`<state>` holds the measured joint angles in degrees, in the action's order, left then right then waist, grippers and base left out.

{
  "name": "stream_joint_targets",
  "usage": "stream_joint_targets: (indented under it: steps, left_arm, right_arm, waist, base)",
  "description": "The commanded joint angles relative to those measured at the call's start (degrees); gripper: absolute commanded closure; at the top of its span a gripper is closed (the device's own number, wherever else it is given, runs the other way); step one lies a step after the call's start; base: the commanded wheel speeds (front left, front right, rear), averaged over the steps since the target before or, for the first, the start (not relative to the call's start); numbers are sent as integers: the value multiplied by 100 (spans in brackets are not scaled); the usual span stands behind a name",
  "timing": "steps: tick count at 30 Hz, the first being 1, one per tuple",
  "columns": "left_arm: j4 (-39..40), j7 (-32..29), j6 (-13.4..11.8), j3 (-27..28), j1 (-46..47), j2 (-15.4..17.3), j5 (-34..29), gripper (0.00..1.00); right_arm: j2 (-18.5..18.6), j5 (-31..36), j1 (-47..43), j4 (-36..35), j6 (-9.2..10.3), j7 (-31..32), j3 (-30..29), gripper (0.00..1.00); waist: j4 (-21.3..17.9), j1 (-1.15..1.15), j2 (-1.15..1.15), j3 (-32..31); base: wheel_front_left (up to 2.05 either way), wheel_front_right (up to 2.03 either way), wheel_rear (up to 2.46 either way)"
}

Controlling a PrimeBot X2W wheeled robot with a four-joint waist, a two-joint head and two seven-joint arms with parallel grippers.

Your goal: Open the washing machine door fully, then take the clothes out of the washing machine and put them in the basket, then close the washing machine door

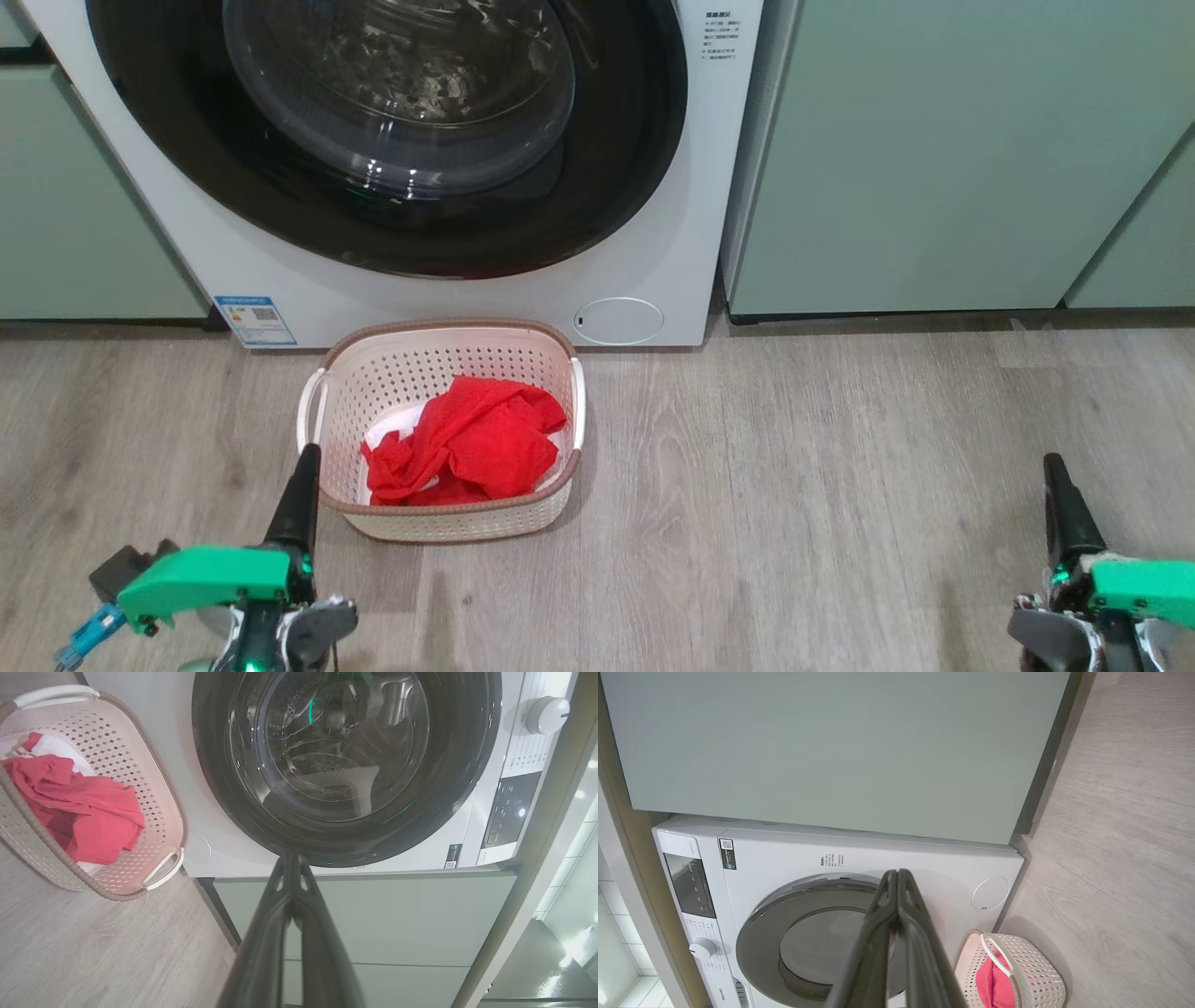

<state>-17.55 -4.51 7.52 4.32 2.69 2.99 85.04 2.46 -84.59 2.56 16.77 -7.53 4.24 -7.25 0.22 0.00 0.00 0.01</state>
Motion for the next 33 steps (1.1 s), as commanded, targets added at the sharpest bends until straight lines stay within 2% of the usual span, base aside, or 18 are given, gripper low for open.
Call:
stream_joint_targets:
  steps: [1,11,33]
  left_arm:
    - [238,-59,-3,184,327,9,198,100]
    - [351,-199,-3,221,350,-12,711,100]
    - [351,-199,-3,221,349,-12,712,100]
  right_arm:
    - [41,-219,319,-231,4,85,86,100]
    - [42,-757,363,-275,4,226,72,100]
    - [42,-757,363,-275,4,225,72,100]
  waist:
    - [-4,0,0,3]
    - [-22,0,0,17]
    - [-22,0,0,17]
  base:
    - [0,0,0]
    - [0,0,0]
    - [0,0,0]
